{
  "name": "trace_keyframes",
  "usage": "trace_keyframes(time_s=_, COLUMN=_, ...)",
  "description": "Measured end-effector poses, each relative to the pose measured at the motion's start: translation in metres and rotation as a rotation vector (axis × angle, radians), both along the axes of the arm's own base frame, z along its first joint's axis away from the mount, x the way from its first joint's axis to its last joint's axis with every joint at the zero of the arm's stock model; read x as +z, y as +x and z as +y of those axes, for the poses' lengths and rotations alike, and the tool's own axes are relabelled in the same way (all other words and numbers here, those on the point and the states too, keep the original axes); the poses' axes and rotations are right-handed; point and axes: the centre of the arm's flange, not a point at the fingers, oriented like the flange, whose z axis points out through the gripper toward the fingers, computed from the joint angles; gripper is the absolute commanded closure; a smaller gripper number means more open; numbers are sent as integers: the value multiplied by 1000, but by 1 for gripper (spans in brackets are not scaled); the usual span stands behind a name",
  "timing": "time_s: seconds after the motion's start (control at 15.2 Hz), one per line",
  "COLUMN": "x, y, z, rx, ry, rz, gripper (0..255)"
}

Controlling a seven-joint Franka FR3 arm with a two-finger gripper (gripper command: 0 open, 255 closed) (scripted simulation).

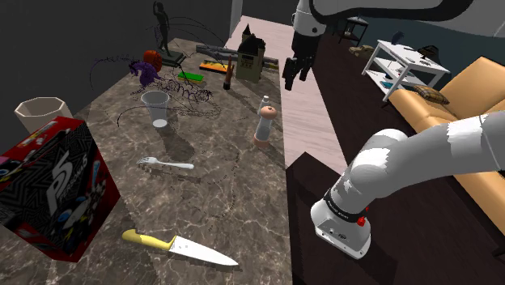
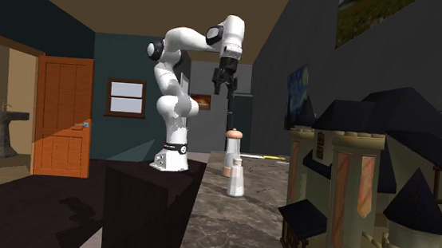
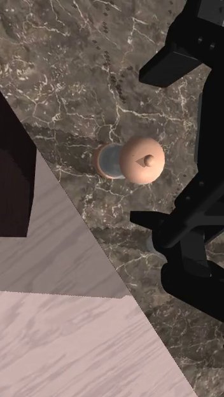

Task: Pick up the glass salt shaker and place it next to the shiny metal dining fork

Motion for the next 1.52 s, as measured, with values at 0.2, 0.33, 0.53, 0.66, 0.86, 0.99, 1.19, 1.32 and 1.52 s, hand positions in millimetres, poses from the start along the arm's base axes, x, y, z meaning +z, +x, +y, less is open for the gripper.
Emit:
trace_keyframes(time_s=0.2, x=-22, y=22, z=-28, rx=16, ry=20, rz=-6, gripper=0)
trace_keyframes(time_s=0.33, x=-38, y=38, z=-46, rx=26, ry=34, rz=-10, gripper=0)
trace_keyframes(time_s=0.53, x=-59, y=58, z=-72, rx=42, ry=54, rz=-16, gripper=0)
trace_keyframes(time_s=0.66, x=-71, y=74, z=-88, rx=53, ry=68, rz=-20, gripper=0)
trace_keyframes(time_s=0.86, x=-96, y=94, z=-114, rx=68, ry=89, rz=-26, gripper=0)
trace_keyframes(time_s=0.99, x=-110, y=111, z=-130, rx=78, ry=102, rz=-31, gripper=0)
trace_keyframes(time_s=1.19, x=-132, y=137, z=-155, rx=93, ry=122, rz=-37, gripper=0)
trace_keyframes(time_s=1.32, x=-147, y=154, z=-173, rx=104, ry=135, rz=-41, gripper=0)
trace_keyframes(time_s=1.52, x=-169, y=181, z=-193, rx=120, ry=155, rz=-48, gripper=0)
